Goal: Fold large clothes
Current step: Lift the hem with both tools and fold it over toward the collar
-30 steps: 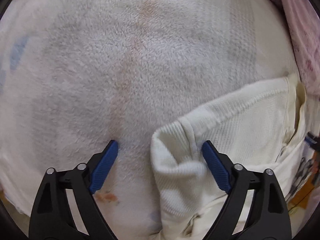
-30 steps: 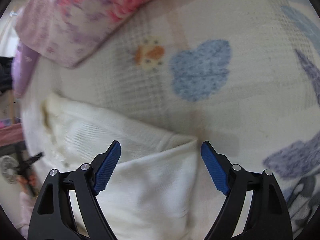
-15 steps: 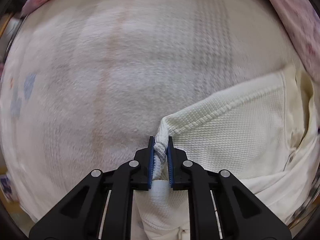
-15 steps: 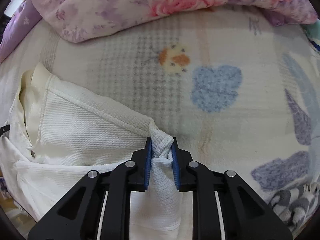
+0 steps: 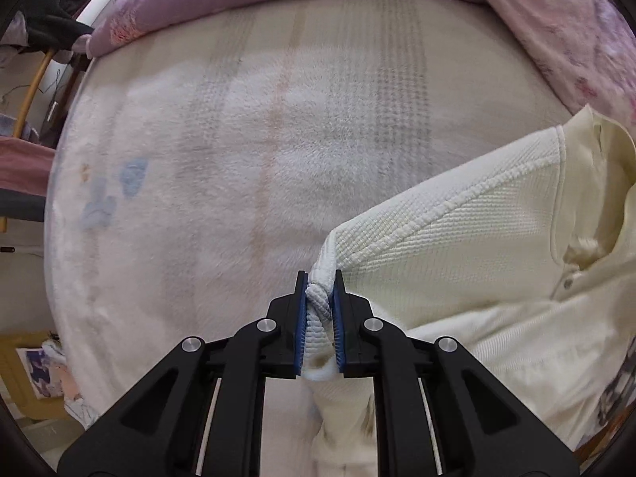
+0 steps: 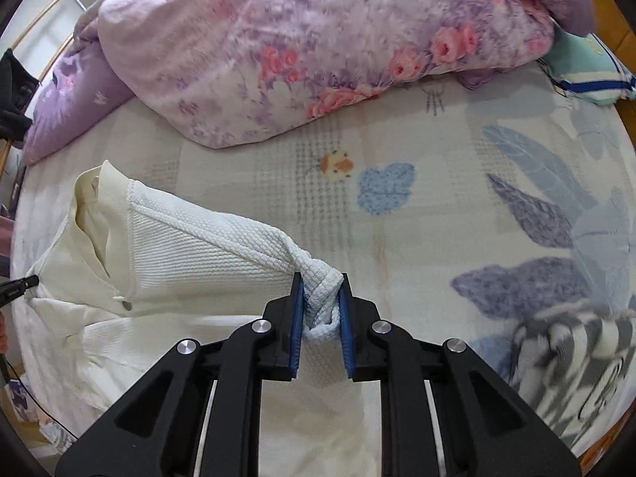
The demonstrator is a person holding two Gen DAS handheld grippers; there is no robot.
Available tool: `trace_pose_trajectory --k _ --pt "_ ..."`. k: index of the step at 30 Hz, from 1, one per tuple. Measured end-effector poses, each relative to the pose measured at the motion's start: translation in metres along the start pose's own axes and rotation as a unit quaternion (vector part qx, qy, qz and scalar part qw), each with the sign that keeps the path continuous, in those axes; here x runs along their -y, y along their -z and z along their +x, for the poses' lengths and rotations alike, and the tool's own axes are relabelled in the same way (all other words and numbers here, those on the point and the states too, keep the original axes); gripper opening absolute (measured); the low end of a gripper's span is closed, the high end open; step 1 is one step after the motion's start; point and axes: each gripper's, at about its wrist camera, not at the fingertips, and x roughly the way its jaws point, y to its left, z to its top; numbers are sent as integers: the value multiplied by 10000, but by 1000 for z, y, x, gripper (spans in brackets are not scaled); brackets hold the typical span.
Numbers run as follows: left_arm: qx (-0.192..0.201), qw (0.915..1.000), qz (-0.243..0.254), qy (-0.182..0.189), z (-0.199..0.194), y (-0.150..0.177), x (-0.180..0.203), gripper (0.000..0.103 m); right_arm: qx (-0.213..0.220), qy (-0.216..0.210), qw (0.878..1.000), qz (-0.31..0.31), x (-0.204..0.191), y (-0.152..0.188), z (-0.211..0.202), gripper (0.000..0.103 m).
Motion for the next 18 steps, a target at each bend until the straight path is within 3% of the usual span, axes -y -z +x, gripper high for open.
trace_pose_trajectory --k 12,18 --pt "477 9977 461 -103 -105 92 -8 11 562 -7 9983 -154 -9 61 -105 14" --pt "818 9946 562 -296 -145 158 -5 11 981 252 9938 -458 -21 122 -160 13"
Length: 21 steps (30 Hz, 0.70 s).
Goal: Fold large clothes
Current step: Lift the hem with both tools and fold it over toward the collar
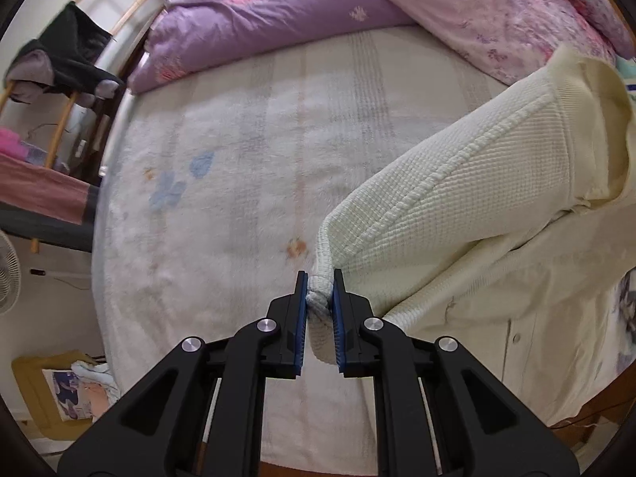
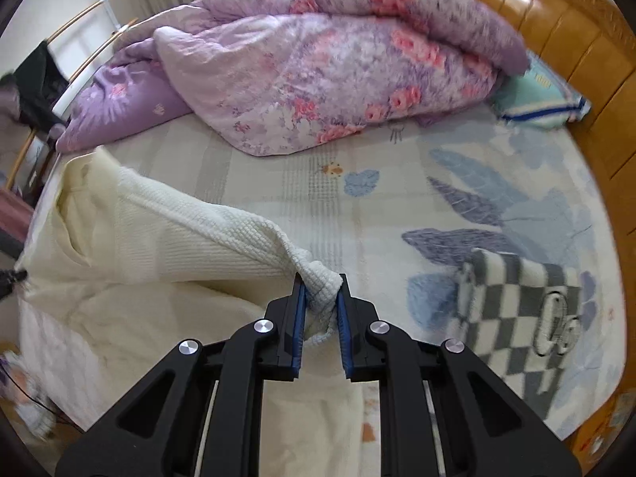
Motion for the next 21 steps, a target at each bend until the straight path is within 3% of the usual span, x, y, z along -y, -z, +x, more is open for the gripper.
trace_pose_trajectory --k 5,13,17,21 --pt "114 9995 -296 75 -28 55 0 11 65 -83 9999 76 0 43 -35 13" --pt "-480 9965 -598 320 -18 152 8 11 -450 -124 9985 292 11 129 -49 14" --pt "-899 9927 -699 403 9 194 20 11 -799 -79 9965 212 12 171 -29 14" --pt "-1222 9885 -788 410 46 226 35 11 -1426 87 9897 -22 5 216 15 14"
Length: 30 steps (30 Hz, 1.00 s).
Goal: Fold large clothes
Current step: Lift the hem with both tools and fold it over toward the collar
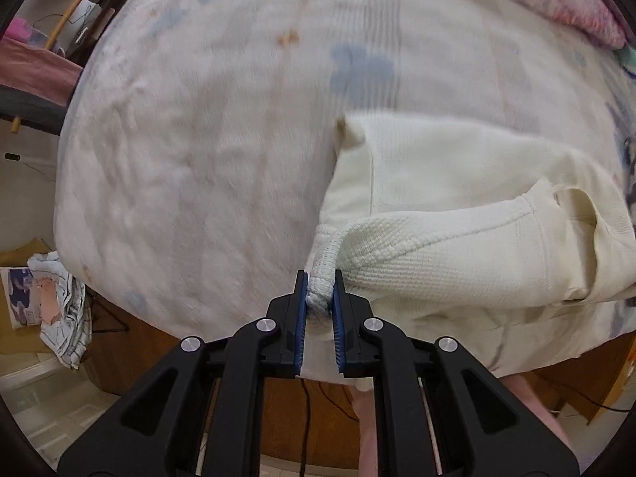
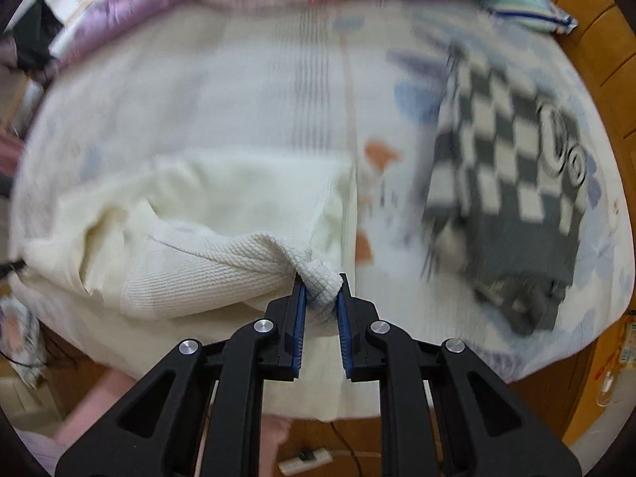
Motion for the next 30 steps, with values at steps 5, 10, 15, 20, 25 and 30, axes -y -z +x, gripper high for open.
trace_pose_trajectory --k 5,10,15,20,25,30 --pt "-558 9983 -43 -184 63 33 3 13 -872 452 9952 1 -5 43 78 19" --pt "-1069 9940 30 236 56 51 3 35 -1582 404 9840 706 7 59 77 60" --pt "-1432 9772 -572 1461 20 55 5 57 -1874 -619 9555 2192 16 58 30 77" --pt "-2034 9215 -2195 2474 44 26 17 57 -2471 -1556 8793 3761 -5 31 56 78" --pt "-2500 8717 -3351 2558 76 -3 31 57 -2953 -1504 8367 4359 -44 -3 104 78" --pt "-2932 8569 -3709 2052 101 -17 37 57 -3424 -1045 8206 4455 -67 -6 136 78"
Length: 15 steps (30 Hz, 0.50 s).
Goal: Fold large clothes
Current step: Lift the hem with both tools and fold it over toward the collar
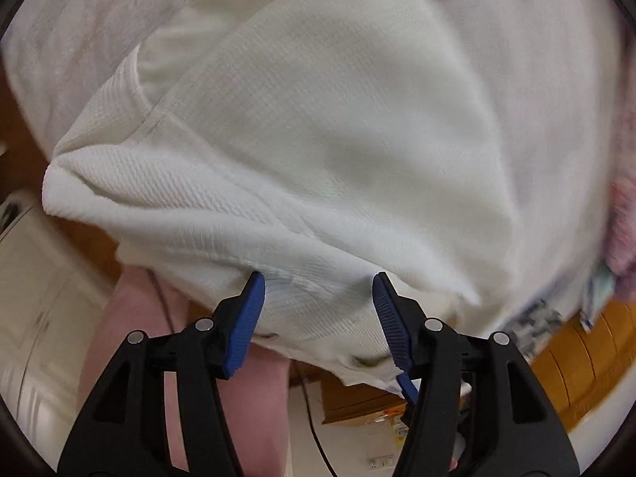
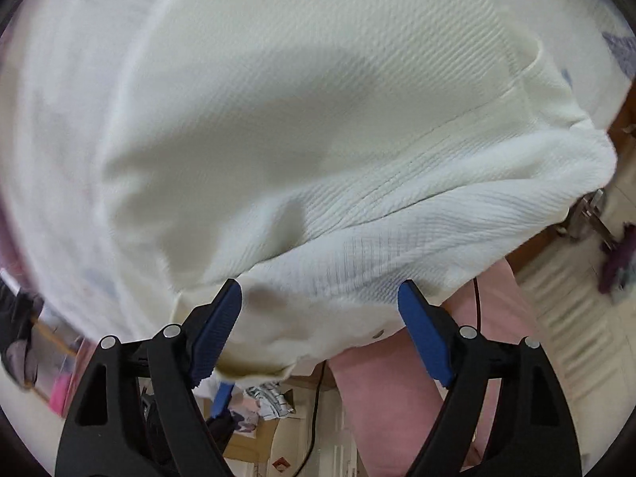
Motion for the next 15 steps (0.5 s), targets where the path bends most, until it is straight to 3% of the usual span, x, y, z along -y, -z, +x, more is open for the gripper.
trace_pose_trajectory --k 2,6,7,8,9,11,15 --pt "-322 9987 -368 -112 18 -7 -8 57 5 113 9997 234 3 -2 13 78" --pt "-639 9935 -876 343 31 -14 -33 57 28 43 9977 678 22 -3 27 77" --pt "-656 9932 -855 452 30 -12 -38 56 40 -9 9977 674 25 -1 27 69" --pt "-668 9939 -720 495 28 -10 -40 47 58 -40 9981 608 27 1 27 58" --pt "-658 9949 -581 493 26 -7 -42 39 83 -45 9988 487 28 5 24 53" --pt "-571 9977 -177 318 21 3 -45 36 186 -43 9997 134 34 16 18 39" --pt "-479 9985 254 54 26 25 -61 35 369 103 9979 -525 51 39 17 37"
